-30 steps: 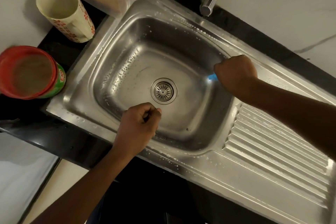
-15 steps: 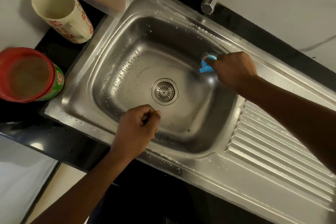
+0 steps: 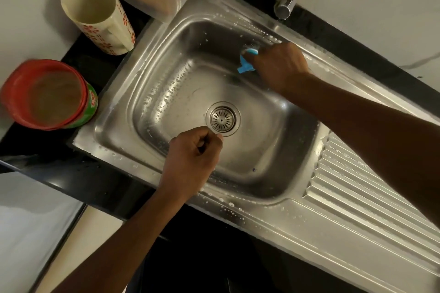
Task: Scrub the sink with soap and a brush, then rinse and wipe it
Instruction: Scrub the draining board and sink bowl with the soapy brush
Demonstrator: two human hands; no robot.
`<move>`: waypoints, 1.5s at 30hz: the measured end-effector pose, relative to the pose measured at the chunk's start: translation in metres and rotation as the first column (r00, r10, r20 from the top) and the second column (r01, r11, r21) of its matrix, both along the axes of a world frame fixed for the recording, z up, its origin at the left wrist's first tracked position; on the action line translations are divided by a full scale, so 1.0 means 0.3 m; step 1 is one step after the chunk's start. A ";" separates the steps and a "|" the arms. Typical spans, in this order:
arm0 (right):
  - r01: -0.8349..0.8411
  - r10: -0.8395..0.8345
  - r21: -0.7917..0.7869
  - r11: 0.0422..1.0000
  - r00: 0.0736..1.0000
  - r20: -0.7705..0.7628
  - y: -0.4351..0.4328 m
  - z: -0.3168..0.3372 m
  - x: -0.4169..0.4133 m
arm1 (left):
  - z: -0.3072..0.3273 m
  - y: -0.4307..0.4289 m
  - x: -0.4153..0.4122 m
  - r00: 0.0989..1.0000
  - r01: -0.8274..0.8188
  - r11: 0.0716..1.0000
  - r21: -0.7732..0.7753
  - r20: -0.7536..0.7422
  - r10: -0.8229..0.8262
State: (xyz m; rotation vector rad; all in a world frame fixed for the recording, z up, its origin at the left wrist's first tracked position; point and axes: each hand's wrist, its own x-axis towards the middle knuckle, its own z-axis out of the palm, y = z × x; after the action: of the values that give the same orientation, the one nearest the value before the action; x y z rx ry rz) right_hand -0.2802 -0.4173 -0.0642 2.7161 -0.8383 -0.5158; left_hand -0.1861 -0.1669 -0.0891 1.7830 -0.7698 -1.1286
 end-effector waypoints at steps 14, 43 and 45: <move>0.110 -0.115 0.064 0.992 0.991 0.071 -0.006 0.015 -0.081 | 0.007 0.009 -0.007 0.999 -0.008 0.999 0.032 -0.046 0.009; 0.235 -0.223 -0.044 0.971 0.958 0.183 -0.048 -0.004 -0.447 | -0.026 -0.051 -0.050 0.997 0.028 0.999 0.033 -0.080 -0.025; 0.264 -0.256 -0.018 0.964 0.948 0.190 -0.018 0.018 -0.532 | -0.021 -0.067 -0.064 0.995 0.034 0.999 0.024 -0.093 -0.032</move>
State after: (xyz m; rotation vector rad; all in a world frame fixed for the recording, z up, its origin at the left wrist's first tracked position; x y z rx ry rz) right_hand -0.4400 -0.4226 -0.0588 2.6577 -1.2533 -0.2903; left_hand -0.2053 -0.1870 -0.0954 1.7314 -0.7344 -1.2388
